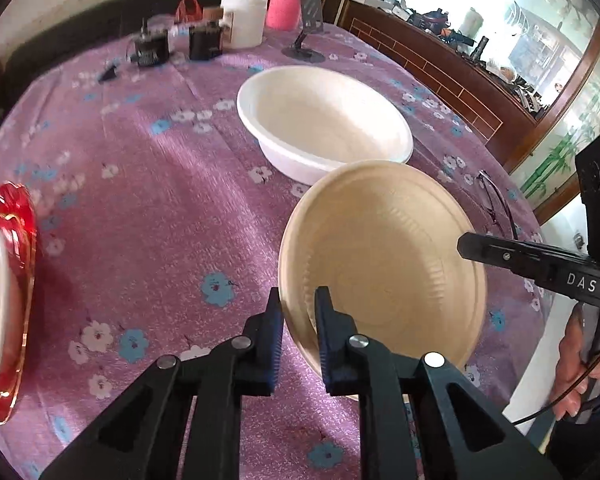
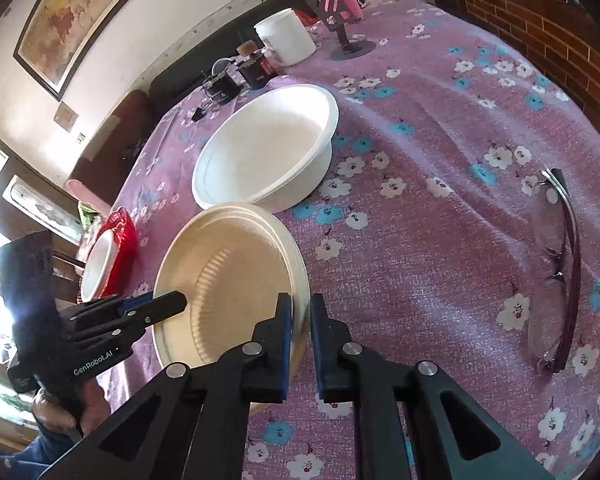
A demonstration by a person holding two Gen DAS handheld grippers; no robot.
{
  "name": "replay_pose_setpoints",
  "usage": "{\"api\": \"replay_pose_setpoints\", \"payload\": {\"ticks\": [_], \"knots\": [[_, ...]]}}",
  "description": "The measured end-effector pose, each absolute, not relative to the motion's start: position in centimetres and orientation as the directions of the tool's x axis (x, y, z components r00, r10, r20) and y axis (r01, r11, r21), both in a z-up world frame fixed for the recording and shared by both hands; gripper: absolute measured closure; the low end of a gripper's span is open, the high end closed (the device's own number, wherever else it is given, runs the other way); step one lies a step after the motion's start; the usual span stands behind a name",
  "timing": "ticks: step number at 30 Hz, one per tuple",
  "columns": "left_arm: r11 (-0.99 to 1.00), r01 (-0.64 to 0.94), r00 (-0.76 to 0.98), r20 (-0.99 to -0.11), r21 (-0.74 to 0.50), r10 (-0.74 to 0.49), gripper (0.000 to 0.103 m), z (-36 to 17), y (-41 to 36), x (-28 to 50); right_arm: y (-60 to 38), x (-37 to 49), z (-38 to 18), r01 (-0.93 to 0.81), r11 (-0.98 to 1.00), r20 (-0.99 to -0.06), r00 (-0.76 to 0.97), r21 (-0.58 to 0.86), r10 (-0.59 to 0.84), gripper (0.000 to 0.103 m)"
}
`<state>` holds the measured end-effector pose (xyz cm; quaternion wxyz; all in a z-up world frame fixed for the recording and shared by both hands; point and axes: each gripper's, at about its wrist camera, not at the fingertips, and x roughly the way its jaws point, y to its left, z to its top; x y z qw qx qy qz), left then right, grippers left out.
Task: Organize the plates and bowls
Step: 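Carry the beige plate with the right tool toward the plate stack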
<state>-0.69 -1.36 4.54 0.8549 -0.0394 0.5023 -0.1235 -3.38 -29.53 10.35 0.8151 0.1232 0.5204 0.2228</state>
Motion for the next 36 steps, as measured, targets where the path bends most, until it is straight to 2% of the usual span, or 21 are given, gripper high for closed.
{"api": "replay_pose_setpoints", "payload": {"ticks": [11, 36], "knots": [[0.979, 0.14, 0.542, -0.816, -0.149, -0.201, 0.088, 7.0, 1.2, -2.6, -26.7, -3.5, 12.0, -0.299, 0.855, -0.781, 0.358, 0.424, 0.512, 0.093], [0.977, -0.057, 0.656, -0.745, -0.206, -0.119, 0.088, 9.9, 11.2, -5.1, -15.7, -1.9, 15.0, -0.46, 0.803, -0.769, 0.325, 0.379, 0.55, 0.093]]}}
